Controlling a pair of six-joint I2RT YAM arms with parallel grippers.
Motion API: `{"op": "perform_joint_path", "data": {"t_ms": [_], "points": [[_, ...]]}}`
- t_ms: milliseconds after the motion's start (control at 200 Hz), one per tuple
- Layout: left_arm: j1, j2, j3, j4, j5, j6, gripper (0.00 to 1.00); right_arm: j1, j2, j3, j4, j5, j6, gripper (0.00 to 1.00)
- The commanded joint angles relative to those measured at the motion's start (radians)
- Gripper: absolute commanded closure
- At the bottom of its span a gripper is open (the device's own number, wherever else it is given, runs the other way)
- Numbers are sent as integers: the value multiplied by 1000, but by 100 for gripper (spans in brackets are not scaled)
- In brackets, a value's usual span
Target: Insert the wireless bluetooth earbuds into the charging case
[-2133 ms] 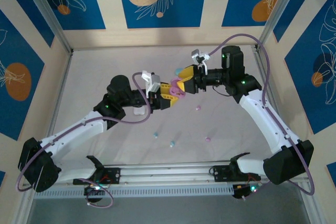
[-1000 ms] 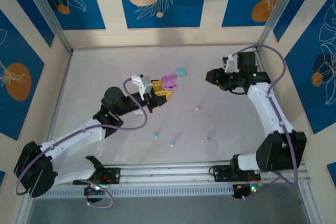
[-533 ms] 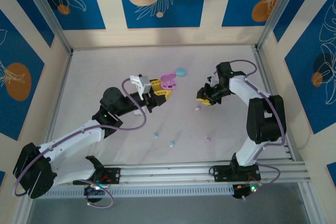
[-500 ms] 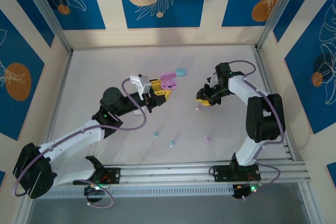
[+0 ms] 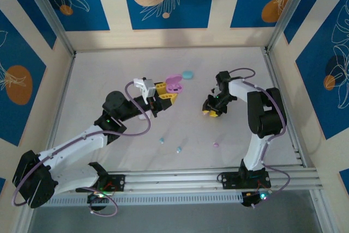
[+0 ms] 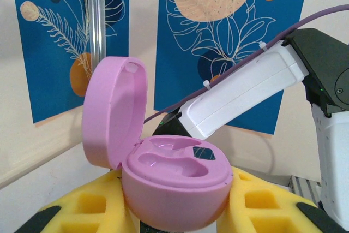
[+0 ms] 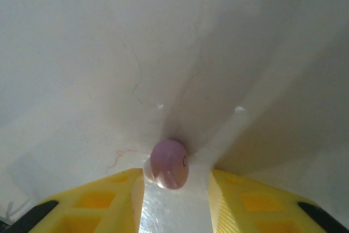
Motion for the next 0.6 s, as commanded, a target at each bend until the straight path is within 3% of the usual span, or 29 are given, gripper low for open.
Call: {"op": "perform_joint_path", "data": {"t_ms": [0,595], "points": [[-11,-10,16,6,-6,20,79,14,23,29,4,0,-17,65],[-12,-17,17,-12,-8,16,79,77,59,120,-22,50,-88,68]]}}
